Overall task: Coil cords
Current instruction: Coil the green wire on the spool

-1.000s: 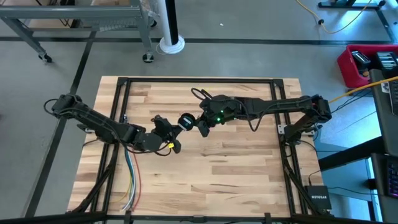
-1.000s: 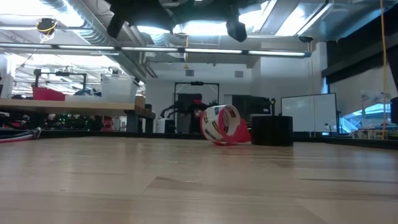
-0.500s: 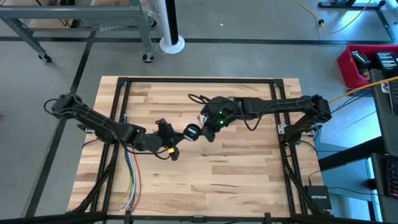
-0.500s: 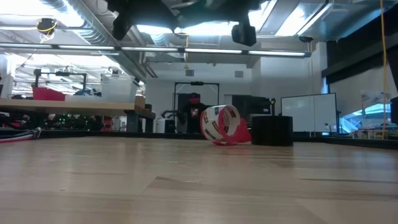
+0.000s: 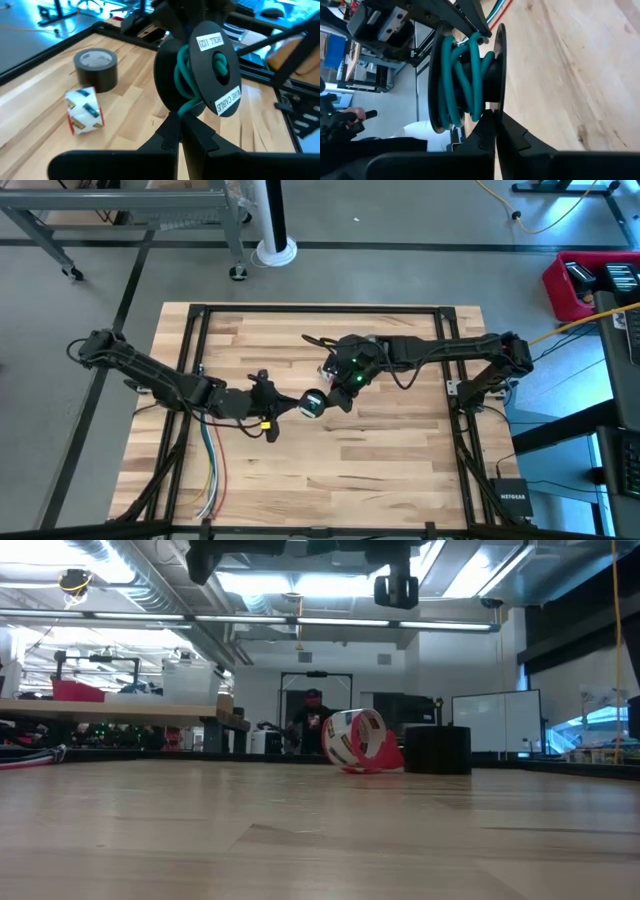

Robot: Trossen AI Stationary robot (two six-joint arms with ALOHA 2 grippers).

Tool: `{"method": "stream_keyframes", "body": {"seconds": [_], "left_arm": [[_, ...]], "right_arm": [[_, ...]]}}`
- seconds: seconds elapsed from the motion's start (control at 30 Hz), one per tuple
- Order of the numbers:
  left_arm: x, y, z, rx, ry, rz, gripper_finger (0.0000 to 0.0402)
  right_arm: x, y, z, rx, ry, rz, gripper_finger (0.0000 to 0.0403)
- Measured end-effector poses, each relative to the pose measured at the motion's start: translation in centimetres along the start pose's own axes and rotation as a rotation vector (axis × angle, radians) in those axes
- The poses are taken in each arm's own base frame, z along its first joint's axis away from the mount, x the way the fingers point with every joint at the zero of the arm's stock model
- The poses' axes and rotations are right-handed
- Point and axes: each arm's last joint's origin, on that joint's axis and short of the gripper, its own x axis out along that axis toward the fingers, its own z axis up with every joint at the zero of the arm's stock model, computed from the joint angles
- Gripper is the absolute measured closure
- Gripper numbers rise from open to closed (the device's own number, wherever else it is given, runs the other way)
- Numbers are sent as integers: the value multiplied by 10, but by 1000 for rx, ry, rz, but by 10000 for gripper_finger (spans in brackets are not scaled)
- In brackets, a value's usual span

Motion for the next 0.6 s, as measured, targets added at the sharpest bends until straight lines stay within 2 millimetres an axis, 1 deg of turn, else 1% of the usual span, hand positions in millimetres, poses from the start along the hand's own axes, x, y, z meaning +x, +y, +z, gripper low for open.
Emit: {"method": "stream_keyframes", "body": {"seconds": [0.23,0.4,0.6], "left_arm": [[4,4,1,-3,30,-51,400],[6,6,-3,-17,90,-84,400],[7,8,-15,-48,193,-44,400]], "right_arm": [[8,-5,0,6,29,-4,402],[24,-14,1,12,69,21,402],[42,-25,3,-5,82,21,402]]}}
